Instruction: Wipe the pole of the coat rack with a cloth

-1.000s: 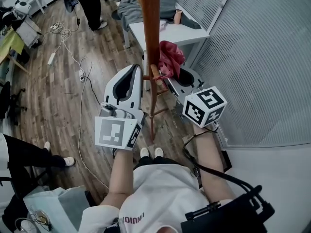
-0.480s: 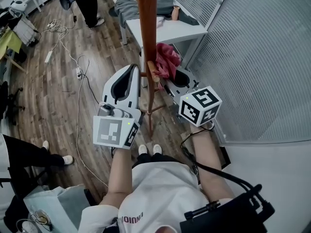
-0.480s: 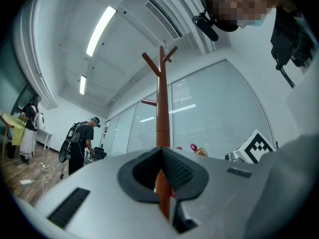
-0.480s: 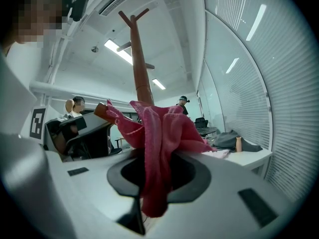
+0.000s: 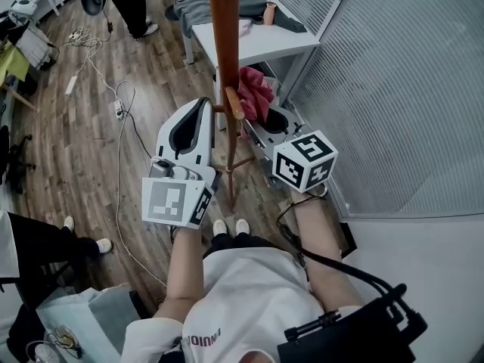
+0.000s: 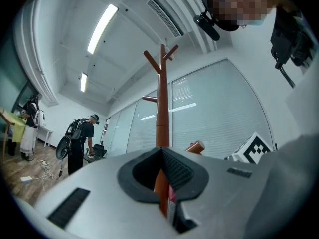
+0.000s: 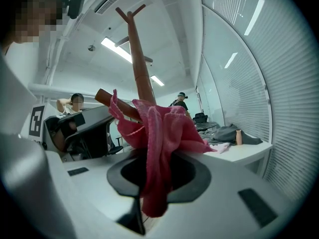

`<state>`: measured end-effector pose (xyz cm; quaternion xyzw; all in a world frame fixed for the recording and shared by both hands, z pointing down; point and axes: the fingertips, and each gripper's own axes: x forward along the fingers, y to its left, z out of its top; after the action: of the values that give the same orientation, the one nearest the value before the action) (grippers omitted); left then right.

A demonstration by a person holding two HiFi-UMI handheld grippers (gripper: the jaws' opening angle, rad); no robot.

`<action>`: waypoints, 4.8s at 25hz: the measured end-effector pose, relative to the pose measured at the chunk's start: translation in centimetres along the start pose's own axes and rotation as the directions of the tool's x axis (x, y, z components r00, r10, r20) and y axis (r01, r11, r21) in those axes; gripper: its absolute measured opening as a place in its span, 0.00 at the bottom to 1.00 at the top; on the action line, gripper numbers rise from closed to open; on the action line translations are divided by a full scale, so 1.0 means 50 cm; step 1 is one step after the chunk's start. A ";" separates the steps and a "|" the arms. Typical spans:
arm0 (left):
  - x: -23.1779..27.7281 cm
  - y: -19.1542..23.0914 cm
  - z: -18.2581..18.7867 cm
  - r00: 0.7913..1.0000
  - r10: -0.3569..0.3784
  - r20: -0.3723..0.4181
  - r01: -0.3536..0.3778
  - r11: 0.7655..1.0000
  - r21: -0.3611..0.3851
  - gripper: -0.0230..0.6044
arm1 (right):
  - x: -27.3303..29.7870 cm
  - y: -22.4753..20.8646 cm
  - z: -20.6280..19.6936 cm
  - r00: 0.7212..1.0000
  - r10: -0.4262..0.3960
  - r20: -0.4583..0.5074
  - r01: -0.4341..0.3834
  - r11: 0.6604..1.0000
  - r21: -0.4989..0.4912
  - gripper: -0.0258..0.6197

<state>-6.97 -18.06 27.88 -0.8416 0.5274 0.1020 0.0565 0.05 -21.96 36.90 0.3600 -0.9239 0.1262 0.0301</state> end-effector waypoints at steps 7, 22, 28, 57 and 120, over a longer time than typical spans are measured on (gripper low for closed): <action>-0.008 -0.001 -0.002 1.000 0.001 -0.011 -0.001 1.000 -0.018 0.06 | -0.001 0.006 -0.021 0.999 -0.003 -0.034 0.003 1.000 0.012 0.19; -0.020 -0.002 -0.039 0.999 -0.004 -0.050 0.003 1.000 -0.014 0.06 | 0.002 0.003 -0.069 0.995 -0.001 -0.096 0.004 1.000 0.028 0.19; -0.023 0.003 -0.053 0.998 0.012 -0.064 -0.014 0.999 -0.030 0.06 | 0.004 -0.003 -0.089 0.992 -0.003 -0.125 0.007 0.999 0.037 0.19; -0.031 0.006 -0.120 0.987 -0.020 -0.158 0.016 1.000 -0.025 0.06 | 0.013 -0.030 -0.222 0.962 -0.041 -0.270 0.061 0.996 0.066 0.19; -0.027 0.006 -0.164 0.974 -0.051 -0.223 0.044 0.998 -0.036 0.06 | 0.012 -0.062 -0.437 0.858 -0.055 -0.511 0.145 0.980 0.136 0.19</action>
<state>-6.88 -18.67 36.16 -0.8608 0.5087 0.0134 -0.0136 0.92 -18.97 58.74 0.3632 -0.8495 0.2924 0.2467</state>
